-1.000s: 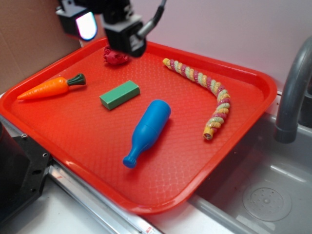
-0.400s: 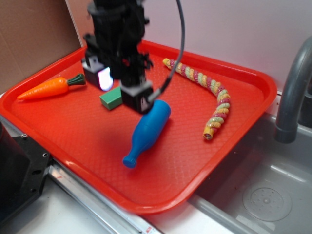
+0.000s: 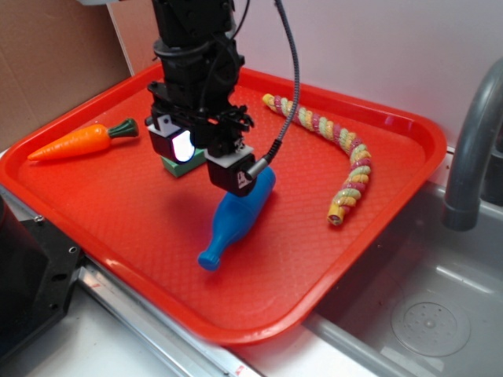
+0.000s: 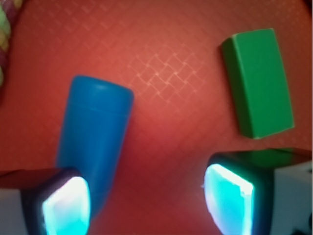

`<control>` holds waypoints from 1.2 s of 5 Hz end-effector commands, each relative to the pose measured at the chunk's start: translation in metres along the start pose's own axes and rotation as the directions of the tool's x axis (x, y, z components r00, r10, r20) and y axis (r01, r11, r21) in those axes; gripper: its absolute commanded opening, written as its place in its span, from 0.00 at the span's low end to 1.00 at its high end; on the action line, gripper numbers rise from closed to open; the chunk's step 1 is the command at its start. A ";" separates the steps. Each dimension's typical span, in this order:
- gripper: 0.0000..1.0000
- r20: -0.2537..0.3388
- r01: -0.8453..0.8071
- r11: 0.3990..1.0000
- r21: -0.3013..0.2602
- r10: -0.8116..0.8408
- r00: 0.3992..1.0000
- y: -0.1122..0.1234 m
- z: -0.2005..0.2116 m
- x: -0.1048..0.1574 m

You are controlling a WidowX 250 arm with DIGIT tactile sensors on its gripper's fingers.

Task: Grab the blue bottle.

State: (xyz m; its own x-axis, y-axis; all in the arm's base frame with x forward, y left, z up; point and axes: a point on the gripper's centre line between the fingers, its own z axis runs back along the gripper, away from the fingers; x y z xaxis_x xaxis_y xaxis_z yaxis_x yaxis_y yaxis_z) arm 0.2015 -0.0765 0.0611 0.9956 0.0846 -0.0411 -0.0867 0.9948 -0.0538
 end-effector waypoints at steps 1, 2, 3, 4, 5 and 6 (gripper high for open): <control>1.00 0.017 0.003 0.997 -0.075 -0.002 1.000 -0.038 0.002 0.025; 1.00 0.004 0.012 1.000 -0.027 -0.012 1.000 -0.049 -0.003 0.024; 1.00 0.004 0.012 1.000 -0.027 -0.012 1.000 -0.049 -0.003 0.024; 1.00 0.004 0.012 1.000 -0.027 -0.012 1.000 -0.049 -0.003 0.024; 1.00 -0.088 0.058 0.998 0.016 -0.057 0.995 -0.034 -0.043 0.022; 1.00 -0.136 0.101 0.994 0.030 -0.096 0.986 -0.025 -0.072 0.018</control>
State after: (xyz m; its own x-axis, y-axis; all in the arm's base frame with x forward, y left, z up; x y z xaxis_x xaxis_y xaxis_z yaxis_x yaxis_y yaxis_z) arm 0.2239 -0.1106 0.0055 0.9866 -0.0062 -0.1629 0.0011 0.9995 -0.0312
